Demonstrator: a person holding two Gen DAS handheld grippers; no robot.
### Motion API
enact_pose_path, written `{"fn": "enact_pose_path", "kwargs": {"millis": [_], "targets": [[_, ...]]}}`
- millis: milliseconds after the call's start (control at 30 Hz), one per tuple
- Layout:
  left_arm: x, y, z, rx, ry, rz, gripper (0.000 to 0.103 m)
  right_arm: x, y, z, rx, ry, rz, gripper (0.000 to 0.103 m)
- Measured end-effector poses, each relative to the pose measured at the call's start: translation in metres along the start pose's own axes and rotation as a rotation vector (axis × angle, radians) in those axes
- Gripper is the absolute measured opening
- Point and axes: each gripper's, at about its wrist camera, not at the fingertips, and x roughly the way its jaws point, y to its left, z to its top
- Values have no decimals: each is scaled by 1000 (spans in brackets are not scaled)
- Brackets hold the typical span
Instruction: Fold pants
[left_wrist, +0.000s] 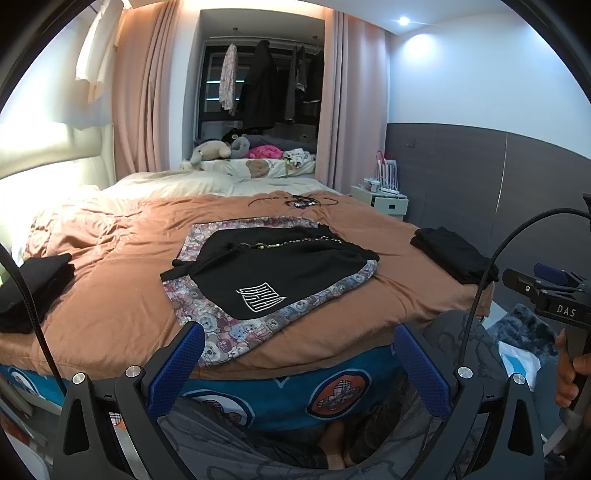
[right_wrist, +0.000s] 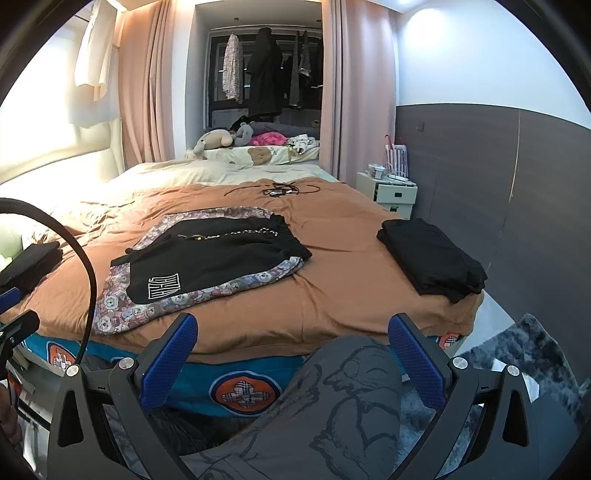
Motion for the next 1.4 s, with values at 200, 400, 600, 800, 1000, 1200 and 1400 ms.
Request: {"fn": "enact_pose_path", "kwargs": {"millis": [200,400,600,800,1000,1200,1400], "targets": [[-2,0,0,1,-1,-7,103,0,4,5,-1,3,-9,103],[-4,2,-2,-14,0,-15,103,0,6,7,-5,3,-3,103],[-6,6,-2,-22,2,-12,103,0,7,7,-9,5,2,103],[-5,13,1,-35,-4,-3,103,5,9,13,-22,12,9,103],[12,19,5,-50,20,7,103,20,4,19,-19,34,11,103],[32,28,11,-63,32,36,103,42,7,26,-35,64,-1,103],[56,38,19,-59,81,69,103,69,4,38,-18,102,20,103]]}}
